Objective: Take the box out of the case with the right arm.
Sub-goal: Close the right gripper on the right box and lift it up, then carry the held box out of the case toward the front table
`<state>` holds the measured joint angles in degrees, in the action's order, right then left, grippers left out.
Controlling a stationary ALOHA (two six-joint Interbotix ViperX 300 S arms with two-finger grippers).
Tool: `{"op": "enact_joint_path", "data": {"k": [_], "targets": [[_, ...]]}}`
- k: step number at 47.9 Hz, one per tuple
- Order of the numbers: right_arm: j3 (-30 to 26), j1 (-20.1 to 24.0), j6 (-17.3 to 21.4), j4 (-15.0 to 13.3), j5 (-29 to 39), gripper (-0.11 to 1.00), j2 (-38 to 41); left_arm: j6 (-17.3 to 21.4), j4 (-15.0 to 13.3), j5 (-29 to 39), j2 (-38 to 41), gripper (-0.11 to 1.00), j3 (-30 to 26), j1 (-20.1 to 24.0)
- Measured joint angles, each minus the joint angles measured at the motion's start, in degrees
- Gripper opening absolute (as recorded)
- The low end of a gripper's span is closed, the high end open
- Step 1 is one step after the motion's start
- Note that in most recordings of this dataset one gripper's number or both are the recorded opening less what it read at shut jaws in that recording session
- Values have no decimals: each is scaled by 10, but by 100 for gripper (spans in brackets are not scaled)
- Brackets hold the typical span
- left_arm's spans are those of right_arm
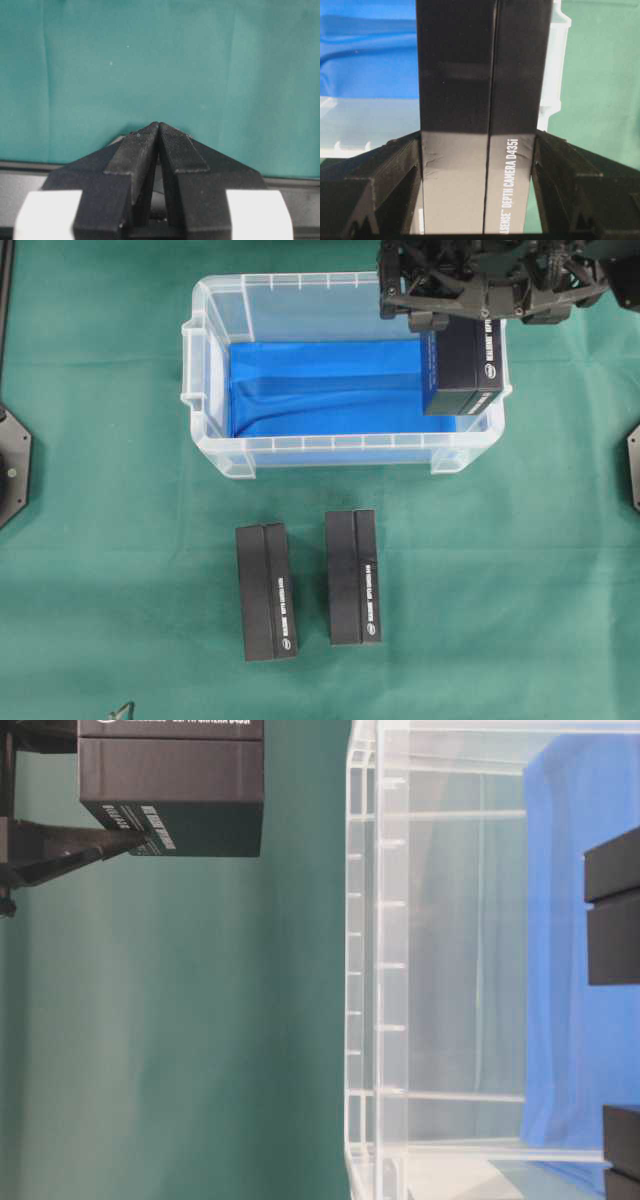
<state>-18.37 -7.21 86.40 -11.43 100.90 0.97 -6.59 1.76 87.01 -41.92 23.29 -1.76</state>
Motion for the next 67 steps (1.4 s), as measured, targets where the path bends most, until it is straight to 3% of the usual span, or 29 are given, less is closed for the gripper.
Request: {"op": "enact_joint_path", "data": {"k": [28, 39, 54, 67], "targets": [[0, 1, 1, 0, 1, 64, 1, 0, 0, 0, 0, 2, 0, 0], [0, 22, 11, 0, 1, 64, 1, 0, 0, 0, 1, 2, 0, 0], [0, 106, 89, 0, 11, 64, 0, 0, 0, 0, 3, 2, 0, 0], [-1, 211, 198, 0, 17, 64, 3, 0, 0, 0, 4, 2, 0, 0]]}}
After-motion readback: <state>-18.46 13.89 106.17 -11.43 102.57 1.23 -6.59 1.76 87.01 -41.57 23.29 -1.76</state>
